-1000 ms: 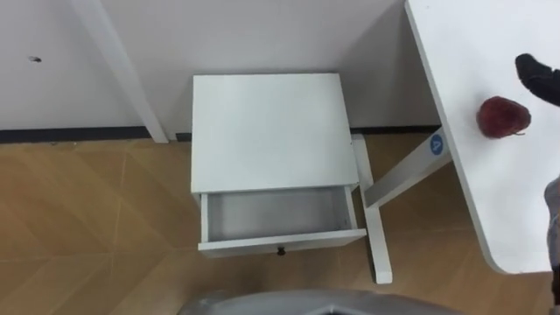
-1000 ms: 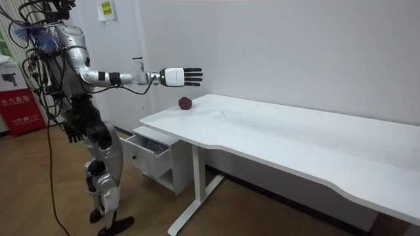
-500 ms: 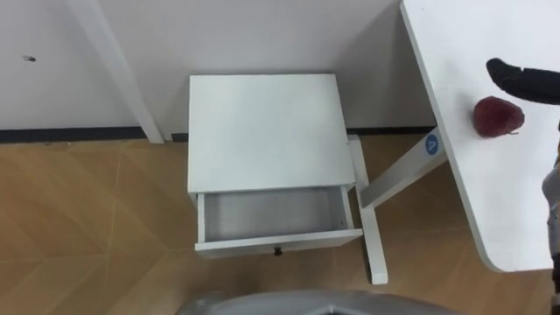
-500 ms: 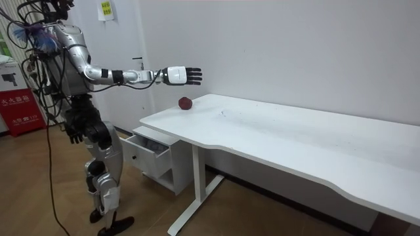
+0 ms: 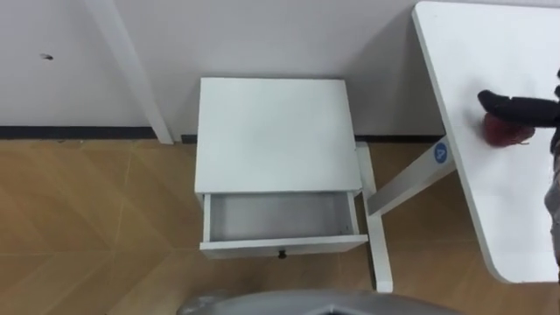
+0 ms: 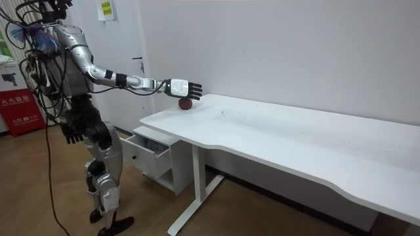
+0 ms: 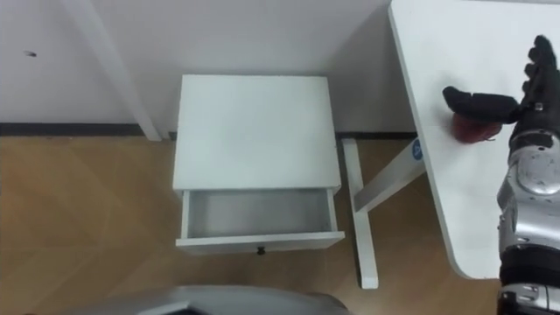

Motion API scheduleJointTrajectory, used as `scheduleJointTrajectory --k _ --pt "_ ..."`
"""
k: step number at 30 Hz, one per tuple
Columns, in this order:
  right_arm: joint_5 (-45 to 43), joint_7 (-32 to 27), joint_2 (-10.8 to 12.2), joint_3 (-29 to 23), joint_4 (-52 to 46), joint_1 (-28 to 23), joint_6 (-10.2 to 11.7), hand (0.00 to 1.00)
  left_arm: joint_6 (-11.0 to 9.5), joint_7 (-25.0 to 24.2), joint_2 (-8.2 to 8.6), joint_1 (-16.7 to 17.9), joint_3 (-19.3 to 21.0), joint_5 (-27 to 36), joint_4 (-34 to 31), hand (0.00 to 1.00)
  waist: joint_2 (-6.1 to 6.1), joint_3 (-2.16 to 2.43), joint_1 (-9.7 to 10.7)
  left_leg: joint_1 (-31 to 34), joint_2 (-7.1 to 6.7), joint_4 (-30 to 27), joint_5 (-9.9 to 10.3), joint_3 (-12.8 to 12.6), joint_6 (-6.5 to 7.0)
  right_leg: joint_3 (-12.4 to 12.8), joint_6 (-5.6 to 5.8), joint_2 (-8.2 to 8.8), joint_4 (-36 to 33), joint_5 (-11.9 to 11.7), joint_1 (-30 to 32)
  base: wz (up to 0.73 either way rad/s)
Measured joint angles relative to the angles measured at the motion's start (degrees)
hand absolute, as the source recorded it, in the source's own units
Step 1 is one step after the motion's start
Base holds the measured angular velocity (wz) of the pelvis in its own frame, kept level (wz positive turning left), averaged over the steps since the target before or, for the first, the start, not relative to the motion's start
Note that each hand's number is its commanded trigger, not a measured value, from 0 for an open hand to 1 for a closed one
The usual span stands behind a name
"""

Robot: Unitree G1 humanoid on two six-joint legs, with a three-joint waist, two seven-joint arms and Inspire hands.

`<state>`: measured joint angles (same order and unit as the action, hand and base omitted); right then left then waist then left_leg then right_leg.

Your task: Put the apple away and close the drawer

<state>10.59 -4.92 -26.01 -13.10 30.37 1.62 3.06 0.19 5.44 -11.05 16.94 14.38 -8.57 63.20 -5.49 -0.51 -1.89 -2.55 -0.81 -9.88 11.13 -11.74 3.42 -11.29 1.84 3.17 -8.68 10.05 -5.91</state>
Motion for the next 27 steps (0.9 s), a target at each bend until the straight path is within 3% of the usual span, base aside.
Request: scheduleJointTrajectory --k 12,19,20,21,22,23,27 --pt "-4.57 1.47 -0.02 0.71 2.84 -0.25 0.23 0.00 0.02 0.06 -0.03 0.21 0.05 -1.18 -0.27 0.00 -0.04 0.32 0.09 0.51 -0.01 -0.51 0.00 1.13 -0.01 -1.31 0.00 0.04 -0.01 0.00 -0.11 0.05" --pt "-8.89 3.06 -0.01 2.79 4.46 -0.69 0.24 0.00 -0.01 0.06 -0.21 0.37 -0.05 -1.17 -0.25 0.00 -0.95 0.50 0.05 0.26 -0.01 -0.79 0.00 1.18 -0.01 -1.44 0.00 0.06 -0.02 0.00 -0.70 0.00" --pt "-8.89 3.23 -0.01 2.96 4.84 -0.70 0.24 0.18 -0.03 0.05 -0.22 0.36 -0.05 -1.17 -0.26 0.00 -1.06 0.48 0.04 0.25 -0.01 -0.84 0.00 1.19 0.00 -1.45 0.00 0.07 -0.02 0.00 -0.74 0.00" --pt "-8.87 3.54 0.01 3.15 5.55 -0.86 0.24 0.29 -0.05 0.05 -0.21 0.37 -0.08 -1.14 -0.24 0.00 -1.19 0.43 0.05 0.18 -0.02 -0.88 0.01 1.20 0.00 -1.46 0.00 0.07 -0.01 0.00 -0.88 0.00" --pt "-8.73 3.89 0.01 3.23 6.17 -1.32 0.24 0.70 -0.05 0.05 -0.23 0.41 -0.08 -1.12 -0.22 0.00 -1.27 0.40 0.00 0.15 -0.02 -0.88 0.03 1.23 0.01 -1.54 0.00 0.08 -0.03 0.00 -1.10 0.00" --pt "-8.74 3.91 0.02 3.36 6.42 -1.59 0.24 1.00 -0.07 0.05 -0.24 0.41 -0.08 -1.13 -0.11 0.00 -1.27 0.41 -0.06 0.12 -0.03 -0.89 0.04 1.28 0.02 -1.57 0.00 0.08 -0.04 0.00 -1.21 0.00" --pt "-8.88 2.88 0.22 3.43 7.15 -2.31 1.89 1.00 -0.19 0.07 -0.53 0.30 -0.68 -1.08 0.97 0.00 -1.11 0.33 0.00 0.19 -0.03 -1.00 0.07 1.54 0.04 -1.73 0.00 0.08 -0.03 0.00 -1.46 0.01"
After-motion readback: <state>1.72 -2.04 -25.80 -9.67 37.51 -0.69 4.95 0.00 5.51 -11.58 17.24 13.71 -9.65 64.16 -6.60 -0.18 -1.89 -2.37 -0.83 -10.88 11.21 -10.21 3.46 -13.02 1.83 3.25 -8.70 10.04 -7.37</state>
